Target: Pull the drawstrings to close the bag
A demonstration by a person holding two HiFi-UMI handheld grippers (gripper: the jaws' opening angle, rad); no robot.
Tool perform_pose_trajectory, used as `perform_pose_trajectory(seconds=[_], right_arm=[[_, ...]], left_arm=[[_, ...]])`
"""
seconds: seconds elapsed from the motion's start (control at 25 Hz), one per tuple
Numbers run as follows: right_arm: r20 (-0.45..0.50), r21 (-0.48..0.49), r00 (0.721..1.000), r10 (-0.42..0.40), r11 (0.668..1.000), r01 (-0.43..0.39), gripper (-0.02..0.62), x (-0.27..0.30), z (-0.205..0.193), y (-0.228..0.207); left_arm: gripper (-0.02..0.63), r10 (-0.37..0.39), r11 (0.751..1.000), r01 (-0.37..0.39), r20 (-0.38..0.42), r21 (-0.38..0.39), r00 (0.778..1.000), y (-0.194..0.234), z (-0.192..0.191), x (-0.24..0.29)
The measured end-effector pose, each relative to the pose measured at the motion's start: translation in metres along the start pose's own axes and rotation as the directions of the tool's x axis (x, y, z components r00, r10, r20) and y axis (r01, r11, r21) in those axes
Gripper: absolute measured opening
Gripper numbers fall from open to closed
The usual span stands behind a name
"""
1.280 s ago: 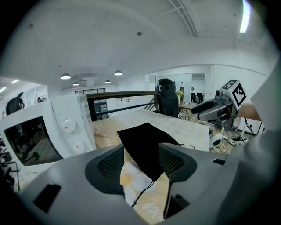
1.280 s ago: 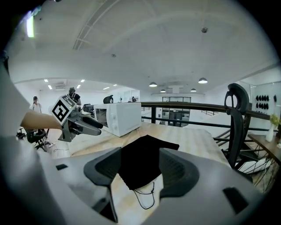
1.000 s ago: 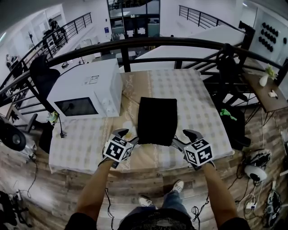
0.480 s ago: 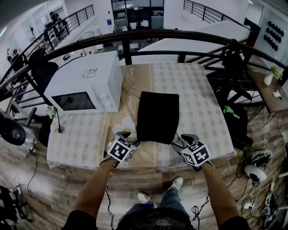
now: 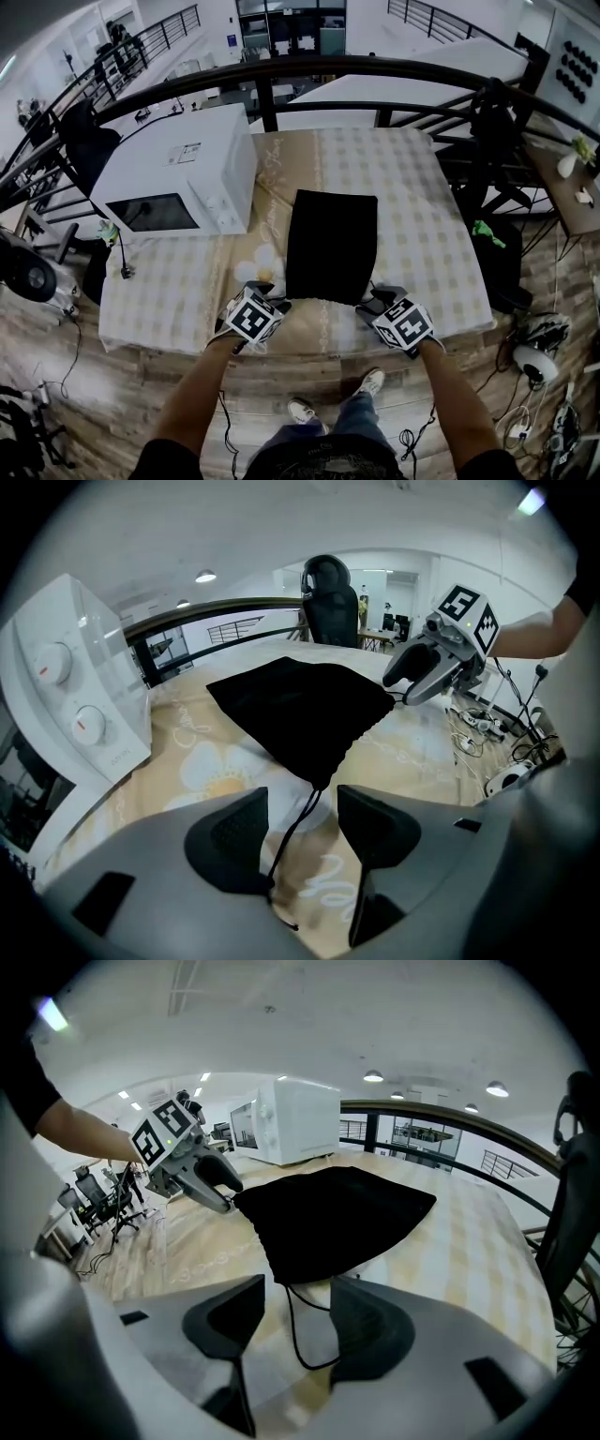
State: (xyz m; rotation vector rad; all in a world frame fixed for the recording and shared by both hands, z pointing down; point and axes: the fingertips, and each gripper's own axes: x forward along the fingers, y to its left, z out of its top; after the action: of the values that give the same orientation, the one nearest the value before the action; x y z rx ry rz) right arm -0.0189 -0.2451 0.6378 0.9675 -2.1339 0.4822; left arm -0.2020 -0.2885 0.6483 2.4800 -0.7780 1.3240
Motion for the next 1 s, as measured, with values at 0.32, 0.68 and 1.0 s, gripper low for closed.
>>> perform_pose_trajectory(seconds=[0.32, 0.68, 1.0], right_arm=[[-0.042, -0.035, 0.999, 0.023, 0.999, -0.025, 0.202, 0.011, -0.009, 0.0], [-0.068, -0.07, 0.996, 0.062, 0.995, -0.067, 0.153, 0.018, -0.01, 0.005], [-0.072, -0.043, 0.996, 0.053, 0.997, -0.056, 0.126, 0.018, -0.011, 0.006]], left_arm=[[0.24, -0.024, 0.998, 0.027, -0.05, 0.054, 0.998, 0.002, -0.007, 0.006], [0.168, -0.101, 0.99, 0.108, -0.072, 0.095, 0.992, -0.01, -0.006, 0.008], [0.127, -0.136, 0.989, 0.14, -0.086, 0.038, 0.987, -0.013, -0.007, 0.01]])
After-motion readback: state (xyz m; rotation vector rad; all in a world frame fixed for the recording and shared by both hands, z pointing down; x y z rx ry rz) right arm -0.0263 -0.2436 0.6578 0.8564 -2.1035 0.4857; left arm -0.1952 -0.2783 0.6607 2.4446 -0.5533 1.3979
